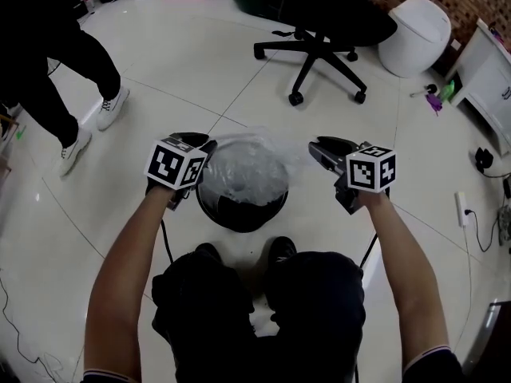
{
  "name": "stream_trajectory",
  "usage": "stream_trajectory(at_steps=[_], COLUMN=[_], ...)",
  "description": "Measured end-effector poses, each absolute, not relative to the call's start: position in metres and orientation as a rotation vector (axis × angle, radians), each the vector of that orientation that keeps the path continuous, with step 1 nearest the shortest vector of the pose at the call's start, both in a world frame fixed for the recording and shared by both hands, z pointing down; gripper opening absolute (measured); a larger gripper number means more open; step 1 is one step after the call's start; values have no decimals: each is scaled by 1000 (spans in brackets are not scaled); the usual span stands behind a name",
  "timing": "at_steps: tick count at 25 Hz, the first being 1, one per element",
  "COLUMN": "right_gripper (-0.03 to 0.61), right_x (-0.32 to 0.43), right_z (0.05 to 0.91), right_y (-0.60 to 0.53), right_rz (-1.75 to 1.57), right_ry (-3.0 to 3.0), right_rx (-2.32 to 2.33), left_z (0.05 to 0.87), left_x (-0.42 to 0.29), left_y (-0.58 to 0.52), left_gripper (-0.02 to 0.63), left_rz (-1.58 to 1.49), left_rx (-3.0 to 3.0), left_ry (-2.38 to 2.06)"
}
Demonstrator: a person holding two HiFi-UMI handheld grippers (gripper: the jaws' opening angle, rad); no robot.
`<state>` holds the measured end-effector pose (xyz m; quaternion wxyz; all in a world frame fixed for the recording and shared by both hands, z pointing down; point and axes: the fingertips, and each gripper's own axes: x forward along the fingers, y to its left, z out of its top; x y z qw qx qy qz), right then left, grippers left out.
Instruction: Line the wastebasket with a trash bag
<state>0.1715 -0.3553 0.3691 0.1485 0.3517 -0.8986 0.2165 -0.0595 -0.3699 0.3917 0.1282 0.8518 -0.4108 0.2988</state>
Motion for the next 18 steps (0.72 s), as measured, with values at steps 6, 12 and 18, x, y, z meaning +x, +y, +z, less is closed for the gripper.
stream_trajectory(at_steps=[6,12,18], right_gripper=[129,166,197], right_x=[185,191,131], right_z=[385,379,366], right_y=[-355,-353,-333], right_rz=[706,670,480], right_ry=[-2548,-2558,-2607], right_rx=[1040,1112,873], left_z=[403,408,402], left_x=[-59,-80,-80], left_y=[-357,-348,-341], left_gripper=[12,11,12], left_rz=[918,926,920], left_rx=[2467,2425,2426], left_ry=[-1179,-1212,-1218])
